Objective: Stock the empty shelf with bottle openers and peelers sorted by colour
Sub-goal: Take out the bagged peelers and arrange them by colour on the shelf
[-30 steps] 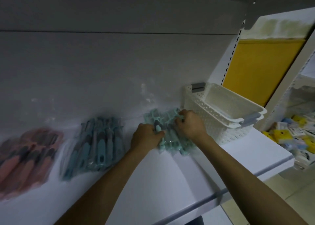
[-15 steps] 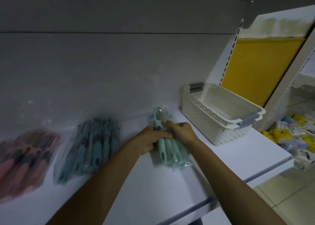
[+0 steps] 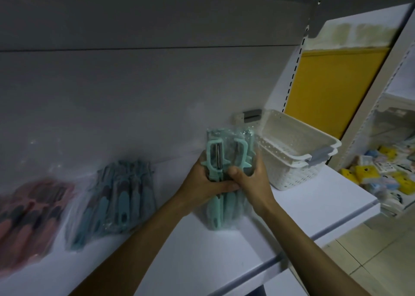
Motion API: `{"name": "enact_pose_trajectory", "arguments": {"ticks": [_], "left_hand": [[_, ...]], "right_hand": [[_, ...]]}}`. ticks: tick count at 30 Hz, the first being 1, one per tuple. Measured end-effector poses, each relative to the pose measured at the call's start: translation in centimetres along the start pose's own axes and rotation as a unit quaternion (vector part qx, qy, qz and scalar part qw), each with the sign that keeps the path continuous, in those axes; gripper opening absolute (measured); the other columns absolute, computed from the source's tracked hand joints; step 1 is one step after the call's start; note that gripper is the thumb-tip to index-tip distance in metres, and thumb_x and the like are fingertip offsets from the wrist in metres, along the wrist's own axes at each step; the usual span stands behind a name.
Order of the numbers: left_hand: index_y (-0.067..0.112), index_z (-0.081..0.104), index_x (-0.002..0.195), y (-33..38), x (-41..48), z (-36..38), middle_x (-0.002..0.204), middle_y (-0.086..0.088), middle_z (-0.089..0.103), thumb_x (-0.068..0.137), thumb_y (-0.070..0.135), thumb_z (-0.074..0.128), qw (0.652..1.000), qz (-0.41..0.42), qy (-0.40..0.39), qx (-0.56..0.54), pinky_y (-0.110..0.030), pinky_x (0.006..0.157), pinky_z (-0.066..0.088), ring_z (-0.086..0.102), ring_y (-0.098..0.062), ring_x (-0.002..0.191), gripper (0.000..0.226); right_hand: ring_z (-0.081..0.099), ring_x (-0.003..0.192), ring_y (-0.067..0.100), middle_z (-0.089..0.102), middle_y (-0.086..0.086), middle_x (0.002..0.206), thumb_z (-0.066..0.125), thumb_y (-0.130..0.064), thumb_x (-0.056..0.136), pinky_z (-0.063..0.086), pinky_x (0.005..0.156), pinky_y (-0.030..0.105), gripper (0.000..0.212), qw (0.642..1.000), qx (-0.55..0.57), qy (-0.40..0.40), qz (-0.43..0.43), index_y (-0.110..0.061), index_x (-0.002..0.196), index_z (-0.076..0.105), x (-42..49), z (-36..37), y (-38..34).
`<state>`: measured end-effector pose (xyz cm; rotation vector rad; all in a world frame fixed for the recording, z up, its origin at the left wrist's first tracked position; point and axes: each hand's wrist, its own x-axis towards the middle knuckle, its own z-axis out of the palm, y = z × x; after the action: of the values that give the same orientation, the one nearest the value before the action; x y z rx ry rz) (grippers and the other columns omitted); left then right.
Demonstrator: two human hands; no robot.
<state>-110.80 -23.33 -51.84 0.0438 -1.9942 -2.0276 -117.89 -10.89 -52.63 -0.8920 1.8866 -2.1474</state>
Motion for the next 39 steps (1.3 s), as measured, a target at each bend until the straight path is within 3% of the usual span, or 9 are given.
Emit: {"name": "enact_pose_trajectory", "arguments": {"ticks": [4,8,12,15,21,26,29,34,39], "left_hand": [[0.01,0.057,0.109,0.0,0.1,0.9,0.096,-0.005,0.073,0.053,0.013,0.084,0.999,0.015,0.034,-0.012,-0.03,0.07,0.057,0.07,-0.024,0.089,0.063],[0.013,0.062,0.105,0.1,-0.2,1.6,0.094,-0.003,0.073,0.052,0.015,0.087,0.998,0.045,0.046,-0.008,-0.026,0.065,0.056,0.071,-0.02,0.085,0.058],[0.015,0.052,0.116,0.1,0.0,1.8,0.104,-0.006,0.069,0.05,0.012,0.089,0.997,0.071,0.035,-0.015,-0.027,0.069,0.056,0.069,-0.021,0.092,0.076],[0.022,0.056,0.11,-0.4,0.0,1.8,0.098,-0.002,0.071,0.05,0.015,0.087,0.999,0.048,0.001,0.005,-0.028,0.069,0.056,0.069,-0.021,0.089,0.067],[0.023,0.062,0.109,-1.2,-0.3,2.7,0.099,0.006,0.072,0.049,0.03,0.088,0.994,0.078,0.027,0.067,-0.027,0.076,0.056,0.069,-0.012,0.092,0.066],[0.027,0.044,0.128,-1.5,-0.4,2.4,0.119,0.01,0.061,0.048,0.026,0.089,0.989,0.128,0.04,0.062,-0.016,0.085,0.051,0.06,-0.002,0.107,0.092],[0.035,0.045,0.121,-1.4,-0.3,2.7,0.115,0.015,0.06,0.044,0.033,0.086,0.989,0.132,0.053,0.046,-0.013,0.082,0.05,0.06,0.0,0.106,0.088],[0.044,0.052,0.111,-1.5,-0.6,3.4,0.105,0.031,0.064,0.049,0.037,0.085,0.976,0.167,0.1,0.1,-0.006,0.076,0.047,0.063,0.006,0.096,0.071],[0.033,0.056,0.11,-2.5,-0.9,2.6,0.1,0.015,0.069,0.048,0.016,0.089,0.986,0.12,0.089,0.08,-0.017,0.076,0.053,0.067,-0.004,0.094,0.073]], "right_hand": [[0.07,0.089,0.009,0.072,-0.005,0.099,0.078,-0.076,0.037,0.054,0.068,0.019,0.091,1.0,0.022,0.015,0.007,-0.028,0.111,0.055,-0.4,-0.3,-0.6],[0.07,0.093,0.025,0.073,0.007,0.099,0.08,-0.07,0.047,0.058,0.076,0.035,0.073,0.998,0.054,-0.004,0.006,-0.021,0.101,0.067,-1.0,-1.0,-1.5],[0.066,0.104,0.024,0.068,0.007,0.114,0.073,-0.078,0.048,0.056,0.087,0.041,0.102,0.999,0.041,0.022,0.009,-0.012,0.123,0.055,-1.7,-1.4,-2.2],[0.061,0.113,0.03,0.063,0.013,0.124,0.067,-0.077,0.059,0.053,0.09,0.045,0.102,0.996,0.08,0.029,-0.003,-0.009,0.132,0.048,-2.4,-1.0,-2.5],[0.068,0.103,0.023,0.071,0.005,0.111,0.035,-0.075,0.078,0.056,0.076,0.03,0.068,0.97,0.218,0.075,0.072,-0.026,0.108,0.072,-2.6,-0.2,-3.9],[0.066,0.107,0.024,0.07,0.006,0.114,0.035,-0.069,0.083,0.056,0.082,0.032,0.063,0.978,0.178,0.092,0.061,-0.024,0.113,0.068,-2.4,0.2,-4.0],[0.063,0.112,0.028,0.066,0.011,0.121,0.037,-0.07,0.083,0.054,0.087,0.034,0.071,0.976,0.184,0.097,0.059,-0.017,0.122,0.063,-2.7,0.1,-3.7],[0.066,0.106,0.022,0.07,0.005,0.112,0.044,-0.064,0.085,0.054,0.083,0.03,0.048,0.975,0.179,0.121,0.042,-0.03,0.103,0.073,-1.9,0.7,-3.2],[0.068,0.102,0.018,0.072,0.0,0.107,0.042,-0.065,0.082,0.056,0.079,0.028,0.049,0.976,0.189,0.107,0.024,-0.032,0.098,0.074,-2.1,1.1,-1.7]]}}
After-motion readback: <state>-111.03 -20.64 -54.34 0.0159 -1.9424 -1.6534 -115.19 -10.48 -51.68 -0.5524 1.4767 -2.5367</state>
